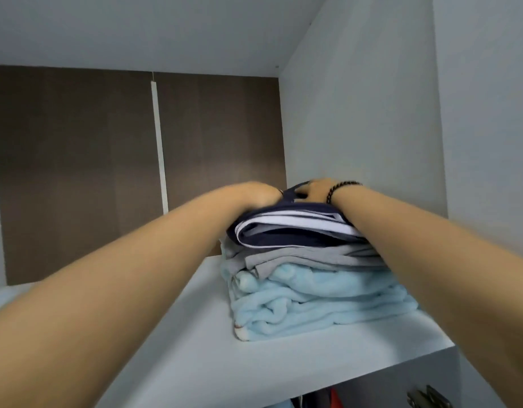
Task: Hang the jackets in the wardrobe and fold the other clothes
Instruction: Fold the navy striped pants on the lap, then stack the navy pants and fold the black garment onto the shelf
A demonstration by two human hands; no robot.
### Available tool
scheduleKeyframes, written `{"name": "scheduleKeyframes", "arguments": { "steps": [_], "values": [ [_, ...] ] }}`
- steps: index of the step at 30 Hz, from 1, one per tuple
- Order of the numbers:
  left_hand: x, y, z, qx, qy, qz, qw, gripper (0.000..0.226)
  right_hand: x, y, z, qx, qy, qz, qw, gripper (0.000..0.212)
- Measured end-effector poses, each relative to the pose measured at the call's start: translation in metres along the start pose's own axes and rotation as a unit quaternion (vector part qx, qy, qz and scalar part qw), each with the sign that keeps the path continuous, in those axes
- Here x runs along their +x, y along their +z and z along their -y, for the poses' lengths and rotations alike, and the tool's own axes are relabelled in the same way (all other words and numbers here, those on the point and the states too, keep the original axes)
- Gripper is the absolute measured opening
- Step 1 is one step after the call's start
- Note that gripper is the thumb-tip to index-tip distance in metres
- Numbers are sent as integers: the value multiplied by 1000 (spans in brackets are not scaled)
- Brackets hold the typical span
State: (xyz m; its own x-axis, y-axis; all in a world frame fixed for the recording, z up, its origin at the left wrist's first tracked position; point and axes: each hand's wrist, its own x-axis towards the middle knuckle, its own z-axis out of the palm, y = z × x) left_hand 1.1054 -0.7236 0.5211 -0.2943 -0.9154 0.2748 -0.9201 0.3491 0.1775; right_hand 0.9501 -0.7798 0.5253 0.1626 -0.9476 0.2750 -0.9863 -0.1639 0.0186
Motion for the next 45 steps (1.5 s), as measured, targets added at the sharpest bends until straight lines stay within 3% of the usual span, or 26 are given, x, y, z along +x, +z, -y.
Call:
{"name": "scheduleKeyframes", "arguments": {
  "steps": [2,4,6,12,17,21,26,35,41,45],
  "values": [
    [6,20,5,-29,-21,32,999,54,10,19,-6,-29,10,4,1000,58],
    [3,30,13,-28,-54,31,998,92,19,27,-6,-15,28,38,999,60],
    [-1,31,18,14,-31,44,998,109,22,30,-3,15,52,71,996,63],
    [-14,39,18,27,-29,21,999,93,12,36,3,63,41,84,994,57],
    [-29,49,29,-137,-84,-74,984,82,-12,23,10,-46,12,55,997,52],
    [-52,59,32,-220,-82,-113,965,71,-35,19,18,14,-23,46,999,45],
    [-87,54,24,-317,-83,-132,935,63,-68,23,26,144,-22,-37,989,36],
    [-158,53,6,-265,-117,-165,943,48,-147,40,42,182,-43,-160,969,38],
    [-220,55,10,-181,-153,-131,963,68,-214,44,65,318,-81,-185,926,23],
    [-278,52,11,-151,-164,-120,967,66,-274,48,93,358,-98,-199,907,39]
  ]
}}
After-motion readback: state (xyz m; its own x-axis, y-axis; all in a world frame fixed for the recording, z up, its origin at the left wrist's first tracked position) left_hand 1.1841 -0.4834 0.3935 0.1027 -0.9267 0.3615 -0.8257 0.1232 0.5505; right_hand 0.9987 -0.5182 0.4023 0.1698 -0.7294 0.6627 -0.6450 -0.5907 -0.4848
